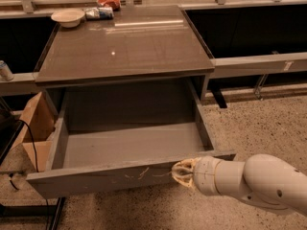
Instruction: Close top drawer
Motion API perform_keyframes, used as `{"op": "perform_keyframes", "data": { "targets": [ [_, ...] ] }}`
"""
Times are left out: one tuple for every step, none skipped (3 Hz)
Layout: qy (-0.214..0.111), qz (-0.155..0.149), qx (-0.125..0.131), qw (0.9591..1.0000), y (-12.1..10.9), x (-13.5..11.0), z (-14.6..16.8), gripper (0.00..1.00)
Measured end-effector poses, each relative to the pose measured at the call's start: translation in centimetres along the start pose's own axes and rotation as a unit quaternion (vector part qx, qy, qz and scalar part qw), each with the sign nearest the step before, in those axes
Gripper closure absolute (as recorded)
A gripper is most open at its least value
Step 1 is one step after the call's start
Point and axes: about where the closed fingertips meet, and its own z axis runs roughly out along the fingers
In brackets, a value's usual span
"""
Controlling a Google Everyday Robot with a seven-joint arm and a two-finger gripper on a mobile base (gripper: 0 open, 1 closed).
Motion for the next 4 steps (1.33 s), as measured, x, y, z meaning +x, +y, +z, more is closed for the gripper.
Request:
{"op": "perform_keyframes", "data": {
  "targets": [
    [-0.012,-0.015,-0.008,0.9998,-0.4,-0.8,1.5,1.0],
    [-0.018,-0.024,-0.012,0.9995,-0.6,-1.2,2.5,1.0],
    [-0.024,-0.031,-0.016,0.9991,-1.0,-1.6,3.8,1.0],
    [-0.025,-0.035,-0.013,0.999,-1.7,-1.6,5.3,1.0]
  ]
}}
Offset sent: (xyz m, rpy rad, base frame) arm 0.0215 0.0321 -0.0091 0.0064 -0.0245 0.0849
